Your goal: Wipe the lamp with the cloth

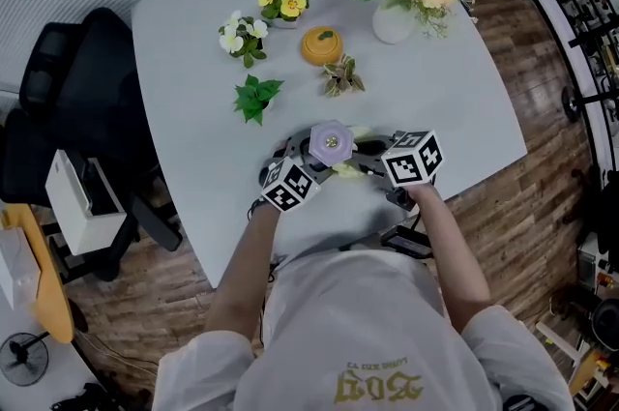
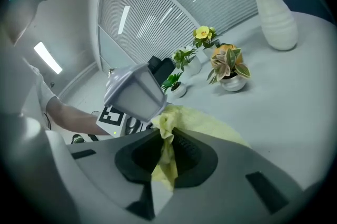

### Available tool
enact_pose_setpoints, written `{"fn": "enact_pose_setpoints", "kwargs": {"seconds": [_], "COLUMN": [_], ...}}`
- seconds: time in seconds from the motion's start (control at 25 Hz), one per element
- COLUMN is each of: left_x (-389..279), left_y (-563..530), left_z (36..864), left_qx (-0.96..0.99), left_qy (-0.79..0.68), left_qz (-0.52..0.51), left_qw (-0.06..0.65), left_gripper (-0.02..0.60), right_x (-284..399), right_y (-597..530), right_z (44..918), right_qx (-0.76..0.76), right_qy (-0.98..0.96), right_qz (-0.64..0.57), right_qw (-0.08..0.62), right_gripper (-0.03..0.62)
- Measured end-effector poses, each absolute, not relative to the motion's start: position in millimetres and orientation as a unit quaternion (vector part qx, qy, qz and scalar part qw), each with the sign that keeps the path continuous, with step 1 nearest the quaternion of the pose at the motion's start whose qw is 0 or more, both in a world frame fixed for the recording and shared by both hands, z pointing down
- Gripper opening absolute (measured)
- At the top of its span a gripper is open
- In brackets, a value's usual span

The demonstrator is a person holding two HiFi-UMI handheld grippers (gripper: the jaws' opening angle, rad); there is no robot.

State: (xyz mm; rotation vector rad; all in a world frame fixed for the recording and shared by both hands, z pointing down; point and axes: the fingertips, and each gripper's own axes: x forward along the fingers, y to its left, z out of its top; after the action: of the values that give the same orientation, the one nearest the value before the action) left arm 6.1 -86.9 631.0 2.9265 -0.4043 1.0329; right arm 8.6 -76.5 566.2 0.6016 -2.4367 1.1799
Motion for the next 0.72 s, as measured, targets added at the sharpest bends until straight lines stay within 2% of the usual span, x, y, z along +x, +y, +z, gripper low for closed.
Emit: {"fn": "enact_pose_setpoints", "kwargs": {"seconds": [0.24, 0.72], "left_x": [6.7, 6.7], "left_y": [-85.7, -86.8], "left_z": [632.0, 631.1], "left_qx": [0.935, 0.935], "left_qy": [-0.13, -0.13], "left_qz": [0.331, 0.331], "left_qw": [0.006, 0.005], "left_gripper": [0.299, 0.299], "right_x": [11.4, 9.9], "right_y": [-79.4, -80.2], "right_z": [571.6, 596.7], "right_qx": [0.229, 0.237], "right_qy": [-0.859, -0.84], "right_qz": [0.421, 0.427], "right_qw": [0.179, 0.239], "right_gripper": [0.051, 0.051]}}
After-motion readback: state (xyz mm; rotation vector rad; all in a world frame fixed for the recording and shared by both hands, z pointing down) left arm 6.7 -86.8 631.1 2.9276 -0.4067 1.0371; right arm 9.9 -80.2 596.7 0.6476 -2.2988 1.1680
